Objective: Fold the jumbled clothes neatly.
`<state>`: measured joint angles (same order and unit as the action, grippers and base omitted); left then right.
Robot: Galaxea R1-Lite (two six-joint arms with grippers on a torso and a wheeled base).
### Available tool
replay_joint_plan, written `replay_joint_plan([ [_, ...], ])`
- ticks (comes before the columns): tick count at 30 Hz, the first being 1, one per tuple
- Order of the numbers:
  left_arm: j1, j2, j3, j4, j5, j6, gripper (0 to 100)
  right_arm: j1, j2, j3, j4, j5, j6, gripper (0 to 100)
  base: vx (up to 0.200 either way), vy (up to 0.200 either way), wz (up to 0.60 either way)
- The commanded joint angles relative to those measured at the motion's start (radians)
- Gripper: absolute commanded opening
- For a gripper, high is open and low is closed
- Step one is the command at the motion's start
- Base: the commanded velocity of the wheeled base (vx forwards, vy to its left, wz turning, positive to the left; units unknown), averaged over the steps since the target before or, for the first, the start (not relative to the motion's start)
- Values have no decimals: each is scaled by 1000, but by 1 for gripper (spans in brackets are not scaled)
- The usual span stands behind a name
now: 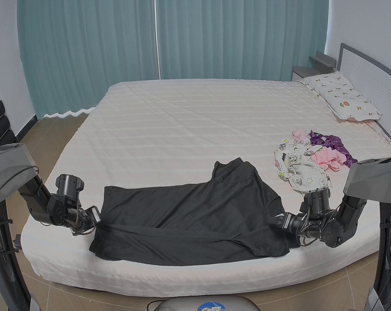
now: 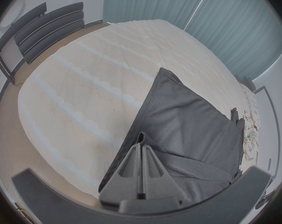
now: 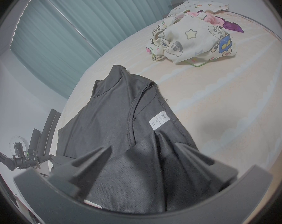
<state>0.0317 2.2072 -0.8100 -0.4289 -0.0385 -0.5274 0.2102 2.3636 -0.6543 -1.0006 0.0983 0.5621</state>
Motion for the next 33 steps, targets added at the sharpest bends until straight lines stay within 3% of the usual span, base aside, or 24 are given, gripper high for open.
replay_joint_plan([
  [1,2,3,-1,-1,0,0,0,-3,3,-2,-1,0,1,0,0,0,0],
  [21,17,31,-5,-8,-1,1,0,-94,-50,41,-16,-9,18,0,0,0,0],
  [33,17,51,-9,-14,-3,1,0,-72,-20,35,-58,-9,18,0,0,0,0],
])
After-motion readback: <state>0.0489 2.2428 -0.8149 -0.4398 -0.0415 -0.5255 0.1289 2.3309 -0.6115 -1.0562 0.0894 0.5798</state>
